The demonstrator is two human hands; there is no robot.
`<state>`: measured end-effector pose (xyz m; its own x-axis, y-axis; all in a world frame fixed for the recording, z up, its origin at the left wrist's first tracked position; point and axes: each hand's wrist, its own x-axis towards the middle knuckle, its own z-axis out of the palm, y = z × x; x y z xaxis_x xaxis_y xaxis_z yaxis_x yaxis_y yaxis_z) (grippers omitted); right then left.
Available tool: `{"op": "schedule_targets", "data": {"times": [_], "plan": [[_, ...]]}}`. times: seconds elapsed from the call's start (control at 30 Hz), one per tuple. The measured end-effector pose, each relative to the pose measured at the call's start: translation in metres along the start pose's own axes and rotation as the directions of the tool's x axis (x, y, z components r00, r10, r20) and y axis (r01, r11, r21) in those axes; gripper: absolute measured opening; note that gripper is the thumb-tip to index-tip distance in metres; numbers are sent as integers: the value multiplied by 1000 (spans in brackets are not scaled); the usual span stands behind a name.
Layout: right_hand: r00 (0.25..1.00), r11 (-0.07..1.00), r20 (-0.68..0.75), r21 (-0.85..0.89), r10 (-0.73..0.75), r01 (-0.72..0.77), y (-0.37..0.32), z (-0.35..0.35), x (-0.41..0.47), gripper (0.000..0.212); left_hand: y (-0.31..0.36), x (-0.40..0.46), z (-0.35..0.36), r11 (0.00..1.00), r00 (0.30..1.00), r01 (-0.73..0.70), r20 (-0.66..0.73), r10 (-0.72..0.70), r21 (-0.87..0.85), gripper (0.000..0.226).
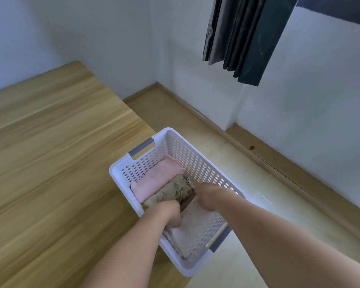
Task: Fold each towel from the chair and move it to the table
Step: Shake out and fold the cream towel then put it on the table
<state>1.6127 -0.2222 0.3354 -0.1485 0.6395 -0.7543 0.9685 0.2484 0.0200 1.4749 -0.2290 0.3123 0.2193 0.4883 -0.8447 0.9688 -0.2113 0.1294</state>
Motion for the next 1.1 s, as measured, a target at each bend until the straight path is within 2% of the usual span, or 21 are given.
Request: {"op": "schedule_targets", "data": {"times": [0.03,0.07,0.1,0.23,0.27,0.37,0.4,0.47,0.57,0.67,0.83,0.9,1.0,1.1], "plan": [[1000,999,-20,-37,-5,4,2,5,9,28,1,2,0,1000,1000,18,-4,-18,17,21],[995,987,-10,130,95,-93,-3,2,4,27,1,2,0,1000,1000,29,-3,-29,11,26],[989,972,13,183,147,-147,-4,2,4,26,1,5,1,999,999,35,-5,-35,16,27],[986,950,-40,279,159,-142,-6,4,-6,26,5,-3,-4,996,999,46,21,-48,71,31],[982,917,-78,377,173,-131,-5,2,-12,25,7,-11,-8,996,997,56,46,-59,73,33],[963,858,-185,508,197,-78,-4,-17,-45,28,5,-41,-35,993,994,60,82,-68,101,28],[942,853,-256,519,218,-56,-1,-23,-55,33,4,-59,-48,992,997,57,36,-61,112,22],[906,841,-333,540,263,-46,-2,-36,-83,39,-1,-97,-68,998,984,-1,-175,13,64,11],[855,817,-437,577,280,28,-14,-51,-129,41,-19,-145,-78,995,849,-96,-518,101,38,14],[763,828,-571,554,303,85,-34,-61,-161,42,-41,-172,-70,992,697,-83,-706,124,92,17],[644,844,-674,531,363,80,-86,-68,-193,32,-77,-215,-60,970,496,-94,-834,241,225,43],[620,842,-688,533,376,80,-117,-71,-202,34,-100,-233,-55,964,441,-71,-859,259,255,46],[593,822,-699,560,400,105,-173,-70,-217,44,-140,-263,-43,959,379,-87,-882,281,269,49],[586,800,-685,592,433,102,-230,-69,-234,48,-184,-292,-32,947,356,-123,-878,321,297,50]]}}
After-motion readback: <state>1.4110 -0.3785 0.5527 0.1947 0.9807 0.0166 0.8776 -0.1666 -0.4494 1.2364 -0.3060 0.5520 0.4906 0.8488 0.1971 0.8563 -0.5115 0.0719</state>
